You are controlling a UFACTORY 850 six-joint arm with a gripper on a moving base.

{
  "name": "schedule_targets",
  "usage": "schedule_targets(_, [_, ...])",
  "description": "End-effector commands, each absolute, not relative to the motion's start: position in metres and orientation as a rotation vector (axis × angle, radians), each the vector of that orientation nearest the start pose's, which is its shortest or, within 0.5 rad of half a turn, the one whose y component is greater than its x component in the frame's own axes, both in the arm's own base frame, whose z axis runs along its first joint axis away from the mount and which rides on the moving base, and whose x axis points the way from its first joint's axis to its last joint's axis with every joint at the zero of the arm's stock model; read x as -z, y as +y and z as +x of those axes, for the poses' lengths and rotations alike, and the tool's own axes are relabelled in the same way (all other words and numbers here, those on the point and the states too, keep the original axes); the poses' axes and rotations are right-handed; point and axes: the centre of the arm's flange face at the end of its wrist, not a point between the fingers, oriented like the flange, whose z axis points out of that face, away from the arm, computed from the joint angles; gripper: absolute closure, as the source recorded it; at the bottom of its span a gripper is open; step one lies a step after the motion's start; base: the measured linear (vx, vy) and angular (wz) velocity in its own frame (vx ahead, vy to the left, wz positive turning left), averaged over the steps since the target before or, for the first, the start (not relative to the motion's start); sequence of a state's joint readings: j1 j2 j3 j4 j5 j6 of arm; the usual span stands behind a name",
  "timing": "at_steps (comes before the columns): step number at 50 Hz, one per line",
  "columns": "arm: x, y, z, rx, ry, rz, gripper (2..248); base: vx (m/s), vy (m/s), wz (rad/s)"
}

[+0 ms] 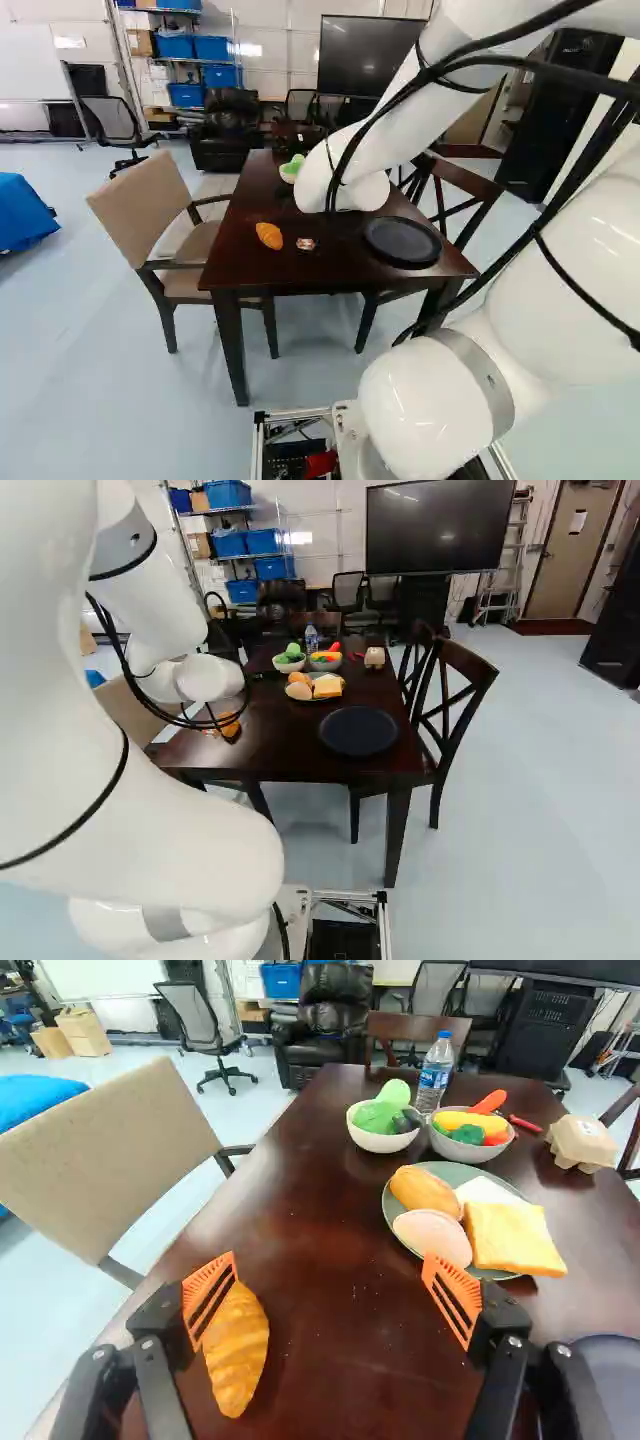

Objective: Move the croissant to the empty plate

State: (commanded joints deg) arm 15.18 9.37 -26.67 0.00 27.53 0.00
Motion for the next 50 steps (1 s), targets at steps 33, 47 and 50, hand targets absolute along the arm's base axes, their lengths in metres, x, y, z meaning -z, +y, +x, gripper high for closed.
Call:
schedule_targets(33, [-0.474,0.134,0.39,1.406,-0.433,-2.597,3,0.0,0.0,0.0])
schedule_targets(47, [-0.483,0.143,0.391,1.324,-0.467,-2.634,3,0.0,0.0,0.0])
schedule_targets(50, [-0.485,0.145,0.391,1.305,-0.473,-2.643,3,0.0,0.0,0.0])
